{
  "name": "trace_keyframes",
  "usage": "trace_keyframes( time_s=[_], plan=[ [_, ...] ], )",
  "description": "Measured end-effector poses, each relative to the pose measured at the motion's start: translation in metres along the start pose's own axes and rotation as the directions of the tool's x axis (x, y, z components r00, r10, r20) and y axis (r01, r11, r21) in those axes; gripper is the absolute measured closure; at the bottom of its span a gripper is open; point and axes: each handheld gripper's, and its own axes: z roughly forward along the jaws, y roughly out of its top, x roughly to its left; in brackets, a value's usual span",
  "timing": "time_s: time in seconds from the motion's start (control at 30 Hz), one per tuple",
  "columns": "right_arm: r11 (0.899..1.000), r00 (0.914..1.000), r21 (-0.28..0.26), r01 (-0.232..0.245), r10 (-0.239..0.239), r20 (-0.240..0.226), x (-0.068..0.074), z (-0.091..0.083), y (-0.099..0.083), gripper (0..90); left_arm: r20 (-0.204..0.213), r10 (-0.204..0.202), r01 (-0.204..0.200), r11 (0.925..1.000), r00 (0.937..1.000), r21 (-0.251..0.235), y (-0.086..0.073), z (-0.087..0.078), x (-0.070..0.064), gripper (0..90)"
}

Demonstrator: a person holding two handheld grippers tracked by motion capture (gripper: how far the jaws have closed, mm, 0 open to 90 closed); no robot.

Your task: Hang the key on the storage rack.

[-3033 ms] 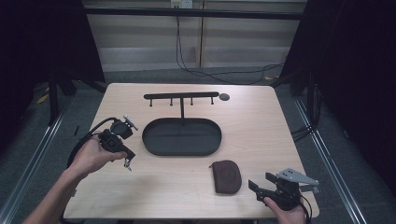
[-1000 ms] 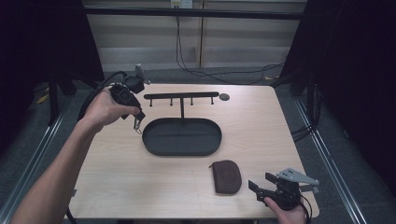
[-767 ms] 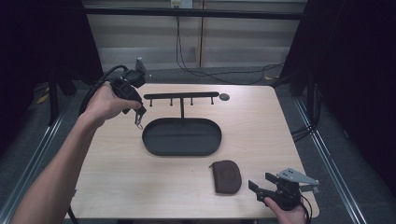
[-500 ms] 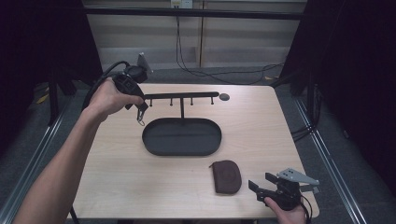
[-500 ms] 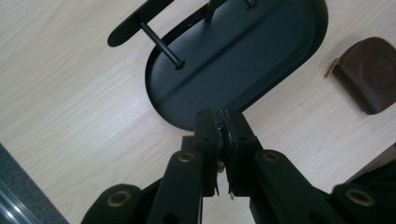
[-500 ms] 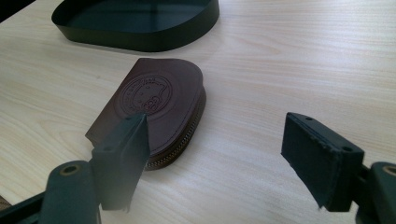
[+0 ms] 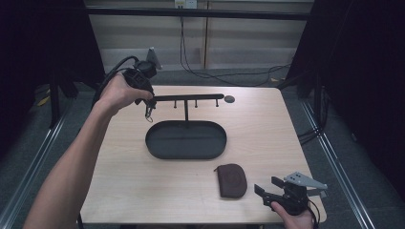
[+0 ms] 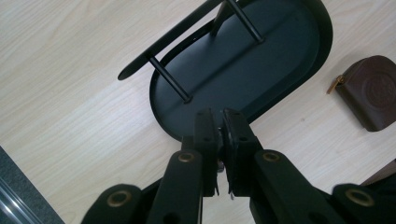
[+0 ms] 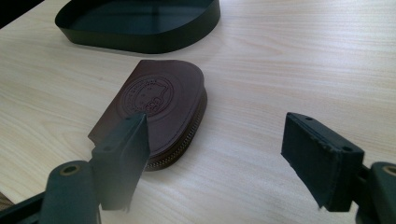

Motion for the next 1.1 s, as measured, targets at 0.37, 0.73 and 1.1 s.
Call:
trace_keyframes(
  time_s=[0.37, 0.73, 1.1],
  plan=[
    [1.000, 1.0000, 0.000, -0.001, 0.001, -0.007, -0.001, 0.000, 0.000, 23.3, -0.020, -0.012, 0.013, 0.9997, 0.9997, 0.023, 0.018, 0.007, 0.003, 85.2],
    [1.000, 0.9999, 0.000, 0.002, -0.002, -0.011, 0.000, 0.000, 0.000, 23.3, -0.069, -0.015, 0.017, 0.9995, 0.9975, 0.028, 0.034, 0.008, 0.000, 85.2],
    [1.000, 0.9999, 0.001, 0.003, -0.003, -0.017, 0.000, 0.000, 0.000, 23.3, -0.076, -0.043, 0.043, 0.9991, 0.9961, -0.001, 0.038, 0.006, 0.007, 85.2]
  ],
)
